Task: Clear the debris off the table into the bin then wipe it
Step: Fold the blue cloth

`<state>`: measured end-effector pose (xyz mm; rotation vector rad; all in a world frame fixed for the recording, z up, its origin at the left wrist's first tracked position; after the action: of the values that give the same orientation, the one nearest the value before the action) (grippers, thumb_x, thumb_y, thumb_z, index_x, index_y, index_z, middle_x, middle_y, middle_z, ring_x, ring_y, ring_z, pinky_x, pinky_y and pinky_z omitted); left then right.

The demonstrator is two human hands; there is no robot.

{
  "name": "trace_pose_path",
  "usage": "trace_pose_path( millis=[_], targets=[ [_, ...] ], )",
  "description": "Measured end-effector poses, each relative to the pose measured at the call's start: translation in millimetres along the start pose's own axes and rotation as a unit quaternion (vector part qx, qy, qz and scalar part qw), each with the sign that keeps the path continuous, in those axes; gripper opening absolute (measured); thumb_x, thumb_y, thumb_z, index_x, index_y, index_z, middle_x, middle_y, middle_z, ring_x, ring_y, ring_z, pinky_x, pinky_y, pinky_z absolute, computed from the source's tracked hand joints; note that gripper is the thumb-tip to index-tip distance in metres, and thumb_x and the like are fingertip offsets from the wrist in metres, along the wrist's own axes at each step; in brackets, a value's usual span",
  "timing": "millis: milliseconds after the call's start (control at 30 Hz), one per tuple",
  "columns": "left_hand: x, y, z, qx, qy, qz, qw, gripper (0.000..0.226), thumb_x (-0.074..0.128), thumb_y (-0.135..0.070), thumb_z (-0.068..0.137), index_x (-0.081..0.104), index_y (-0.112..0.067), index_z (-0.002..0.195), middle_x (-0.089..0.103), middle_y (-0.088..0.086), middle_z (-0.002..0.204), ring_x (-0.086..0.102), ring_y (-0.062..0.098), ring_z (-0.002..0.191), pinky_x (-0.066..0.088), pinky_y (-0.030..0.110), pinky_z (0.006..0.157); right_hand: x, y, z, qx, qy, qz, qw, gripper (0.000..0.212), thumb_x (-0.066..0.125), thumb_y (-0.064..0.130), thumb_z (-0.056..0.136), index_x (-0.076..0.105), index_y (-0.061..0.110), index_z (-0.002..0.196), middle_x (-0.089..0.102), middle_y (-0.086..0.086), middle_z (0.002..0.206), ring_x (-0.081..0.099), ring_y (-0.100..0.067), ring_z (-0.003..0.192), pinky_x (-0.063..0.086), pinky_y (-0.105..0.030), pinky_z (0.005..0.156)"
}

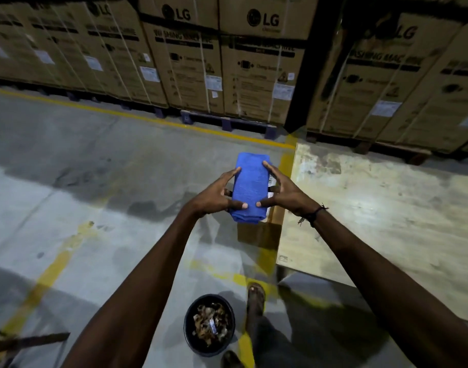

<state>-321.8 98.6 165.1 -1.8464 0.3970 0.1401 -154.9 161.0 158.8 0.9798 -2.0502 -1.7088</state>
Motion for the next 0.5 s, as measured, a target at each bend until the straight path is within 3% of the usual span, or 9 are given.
trace_pose_path(
  millis=[200,333,400,500],
  targets=[
    [-6.5,33.1,101.0,-0.031,-0.004,0.007,0.999,0.101,0.082,-0.002,0.086,0.028,-0.037,0.163,0.035,0.005,0.163,0.069,0.023,0.110,0.063,0.032,0.069,-44.5,-42.1,71.5,0.028,-0.051,0.008,0.998,0.108,0.092,-0.005,0.068,0.040,0.029,0.157,0.031,0.004,0.164,0.056,-0.031,0.133,0.061,-0.053,0.092],
    [-6.1,65.2,172.0,-0.043,-0.015,0.016,0.999,0.100,0.082,0.002,0.082,0.035,-0.037,0.160,0.040,0.009,0.159,0.069,0.030,0.109,0.065,0.044,0.075,-69.9,-75.9,121.5,0.048,-0.073,-0.014,0.996,0.104,0.086,-0.010,0.074,0.036,0.022,0.159,0.032,0.005,0.160,0.050,-0.023,0.135,0.062,-0.034,0.089],
    [-1.0,84.0,205.6,-0.041,-0.011,0.026,0.999,0.098,0.081,0.006,0.082,0.036,-0.031,0.161,0.041,0.010,0.158,0.069,0.025,0.098,0.064,0.038,0.073,-80.3,-98.3,144.8,0.063,-0.085,-0.041,0.994,0.102,0.083,-0.011,0.075,0.034,0.019,0.160,0.033,0.002,0.160,0.044,-0.016,0.138,0.057,-0.025,0.090],
    [5.7,115.1,247.8,-0.032,-0.009,0.056,0.998,0.095,0.079,0.010,0.082,0.036,-0.019,0.162,0.034,0.008,0.163,0.064,0.022,0.102,0.056,0.017,0.071,-86.7,-136.6,175.1,0.086,-0.102,-0.068,0.989,0.104,0.084,-0.008,0.073,0.035,0.019,0.160,0.038,-0.001,0.159,0.044,-0.020,0.142,0.053,-0.037,0.104]
  ],
)
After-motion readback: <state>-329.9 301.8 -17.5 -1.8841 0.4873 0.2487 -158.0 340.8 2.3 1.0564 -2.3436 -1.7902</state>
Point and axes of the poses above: each hand's wrist, its own z-axis towards the middle knuckle, its own x-axis out of the palm, y = z × x, the point moved 9 cm from there along z, towards the middle knuckle
